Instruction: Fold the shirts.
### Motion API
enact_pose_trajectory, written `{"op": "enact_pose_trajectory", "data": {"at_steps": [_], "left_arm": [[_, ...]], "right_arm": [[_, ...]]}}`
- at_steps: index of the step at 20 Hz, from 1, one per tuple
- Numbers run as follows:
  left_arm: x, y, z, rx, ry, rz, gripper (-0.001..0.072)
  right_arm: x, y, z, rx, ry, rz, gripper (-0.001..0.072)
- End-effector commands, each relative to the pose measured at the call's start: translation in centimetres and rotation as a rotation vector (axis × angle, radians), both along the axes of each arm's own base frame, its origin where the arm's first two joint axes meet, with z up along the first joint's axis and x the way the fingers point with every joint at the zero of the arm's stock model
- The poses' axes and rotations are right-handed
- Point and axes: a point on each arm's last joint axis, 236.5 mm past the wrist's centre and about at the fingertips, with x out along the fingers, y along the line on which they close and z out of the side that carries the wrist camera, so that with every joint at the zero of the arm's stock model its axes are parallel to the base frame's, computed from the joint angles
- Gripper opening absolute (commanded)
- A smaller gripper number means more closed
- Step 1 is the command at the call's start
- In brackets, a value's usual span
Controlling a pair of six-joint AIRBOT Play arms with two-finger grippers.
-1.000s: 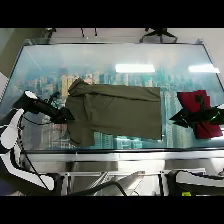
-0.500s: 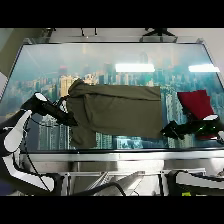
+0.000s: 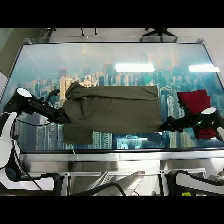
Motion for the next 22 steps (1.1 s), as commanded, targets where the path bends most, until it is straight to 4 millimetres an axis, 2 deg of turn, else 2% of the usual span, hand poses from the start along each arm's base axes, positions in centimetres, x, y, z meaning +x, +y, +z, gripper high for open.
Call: {"op": "enact_pose_trajectory", "data": {"at_steps": [1, 3, 5, 7, 10, 13, 17, 19, 22], "left_arm": [[-0.6, 1.8, 3.1, 0.008, -0.037, 0.052, 0.0021], [-0.8, 2.5, 4.4, 0.016, -0.053, 0.084, 0.0021], [-0.4, 2.4, 5.1, 0.023, -0.085, 0.082, 0.0021], [1.4, 2.0, 5.8, 0.036, -0.129, 0.063, 0.0021], [5.8, 1.2, 6.5, 0.055, -0.197, 0.042, 0.0021], [10.6, 0.8, 5.8, 0.067, -0.254, 0.041, 0.0021], [16.3, 0.6, 2.5, 0.078, -0.301, 0.074, 0.0022], [18.2, 0.0, 0.3, 0.079, -0.302, 0.066, 0.0021], [19.5, -0.6, -3.0, 0.075, -0.266, 0.042, 0.0022]], "right_arm": [[2.3, -2.6, 4.5, -0.037, -0.108, -0.045, 0.0023], [3.2, -3.0, 5.6, -0.039, -0.142, -0.054, 0.0023], [5.4, -1.7, 7.6, 0.038, -0.249, -0.072, 0.0024], [8.6, -0.8, 9.4, 0.079, -0.360, -0.112, 0.0023], [12.6, 0.6, 9.8, 0.051, -0.442, -0.119, 0.0024], [16.9, 2.4, 8.4, 0.014, -0.477, -0.100, 0.0024], [21.9, 3.4, 4.5, -0.013, -0.472, -0.094, 0.0024], [23.4, 3.2, 2.4, -0.018, -0.456, -0.102, 0.0025], [24.4, 2.3, -0.4, -0.042, -0.430, -0.122, 0.0024]]}}
